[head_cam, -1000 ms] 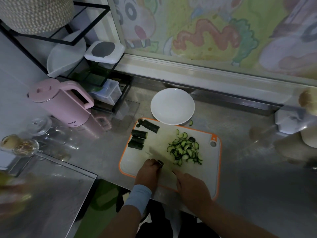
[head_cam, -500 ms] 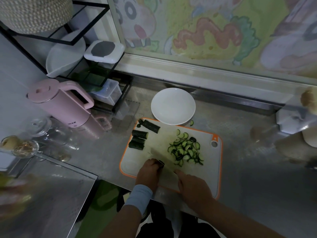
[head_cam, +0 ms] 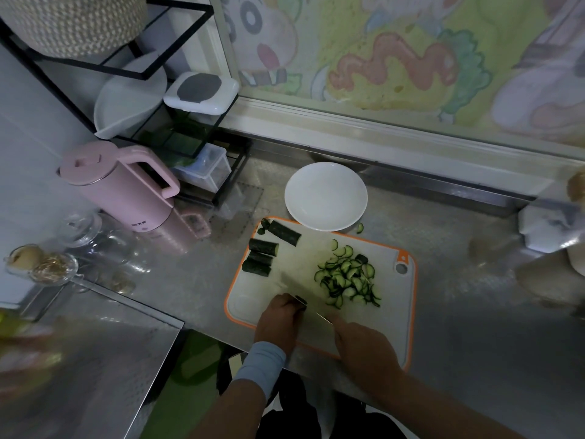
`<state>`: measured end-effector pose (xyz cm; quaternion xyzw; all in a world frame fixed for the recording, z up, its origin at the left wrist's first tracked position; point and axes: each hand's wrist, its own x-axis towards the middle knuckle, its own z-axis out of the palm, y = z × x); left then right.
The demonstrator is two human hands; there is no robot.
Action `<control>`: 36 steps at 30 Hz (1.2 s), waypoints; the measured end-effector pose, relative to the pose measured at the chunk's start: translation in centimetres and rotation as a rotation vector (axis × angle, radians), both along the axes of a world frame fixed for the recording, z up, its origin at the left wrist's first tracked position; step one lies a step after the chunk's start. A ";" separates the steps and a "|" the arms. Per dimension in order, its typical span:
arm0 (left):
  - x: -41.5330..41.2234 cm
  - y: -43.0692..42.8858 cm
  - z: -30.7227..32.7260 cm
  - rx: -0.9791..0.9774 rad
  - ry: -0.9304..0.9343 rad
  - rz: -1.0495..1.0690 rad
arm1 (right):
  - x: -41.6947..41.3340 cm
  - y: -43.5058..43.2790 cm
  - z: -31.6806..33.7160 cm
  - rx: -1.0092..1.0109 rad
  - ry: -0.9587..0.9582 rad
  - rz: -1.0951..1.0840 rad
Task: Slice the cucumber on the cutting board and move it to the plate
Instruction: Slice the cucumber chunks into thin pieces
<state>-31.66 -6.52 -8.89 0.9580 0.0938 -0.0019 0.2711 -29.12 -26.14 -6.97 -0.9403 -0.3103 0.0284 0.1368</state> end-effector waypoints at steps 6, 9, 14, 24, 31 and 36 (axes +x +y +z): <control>0.1 0.1 -0.2 0.015 0.004 -0.017 | -0.4 -0.9 -0.7 -0.089 0.130 0.011; 0.0 0.1 -0.3 0.000 -0.010 -0.015 | 0.1 0.4 -0.8 -0.067 0.082 0.030; -0.1 -0.1 0.0 -0.027 -0.024 0.005 | 1.0 2.8 -0.3 0.024 0.085 -0.028; 0.0 -0.4 0.2 -0.002 0.021 0.035 | -0.3 -0.5 0.1 -0.110 0.147 0.007; 0.1 0.0 0.0 0.005 0.007 0.011 | 0.3 0.1 -0.3 -0.101 0.116 0.033; 0.2 0.1 0.5 -0.018 -0.016 0.009 | 1.1 3.0 -1.1 0.034 0.043 0.007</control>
